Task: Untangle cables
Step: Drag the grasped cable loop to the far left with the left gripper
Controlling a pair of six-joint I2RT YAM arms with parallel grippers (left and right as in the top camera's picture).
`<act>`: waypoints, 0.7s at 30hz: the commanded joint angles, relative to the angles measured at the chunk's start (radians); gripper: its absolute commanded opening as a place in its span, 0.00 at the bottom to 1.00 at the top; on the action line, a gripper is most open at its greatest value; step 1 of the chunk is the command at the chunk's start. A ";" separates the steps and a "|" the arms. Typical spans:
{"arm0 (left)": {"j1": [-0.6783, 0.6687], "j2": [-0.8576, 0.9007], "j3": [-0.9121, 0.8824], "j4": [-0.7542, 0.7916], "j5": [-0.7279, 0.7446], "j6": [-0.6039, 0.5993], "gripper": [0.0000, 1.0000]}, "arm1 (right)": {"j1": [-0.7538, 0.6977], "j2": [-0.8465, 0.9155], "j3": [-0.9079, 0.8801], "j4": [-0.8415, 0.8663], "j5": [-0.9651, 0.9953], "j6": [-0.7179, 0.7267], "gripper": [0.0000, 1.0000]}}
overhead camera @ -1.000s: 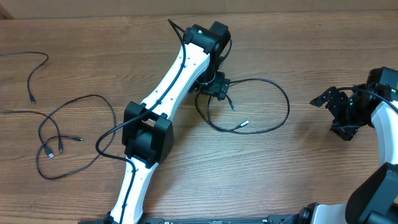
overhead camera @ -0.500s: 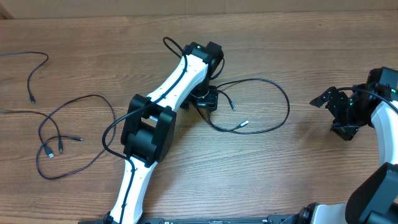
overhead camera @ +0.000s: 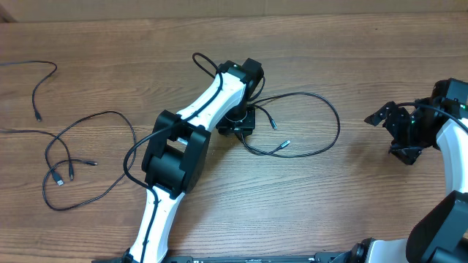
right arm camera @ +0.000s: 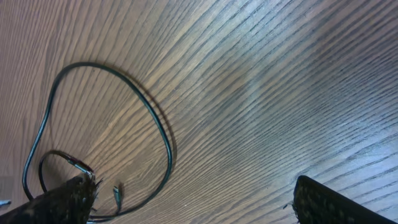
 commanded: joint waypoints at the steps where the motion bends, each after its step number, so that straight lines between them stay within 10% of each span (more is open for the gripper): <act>1: -0.007 0.023 -0.045 0.020 0.003 -0.010 0.06 | -0.001 0.003 0.031 0.004 0.003 -0.006 1.00; 11: 0.053 -0.067 0.090 -0.043 -0.011 0.011 0.04 | -0.001 0.003 0.031 0.008 0.003 -0.006 1.00; 21: 0.417 -0.450 0.310 -0.082 0.001 0.023 0.04 | -0.001 0.003 0.031 0.011 0.003 -0.006 1.00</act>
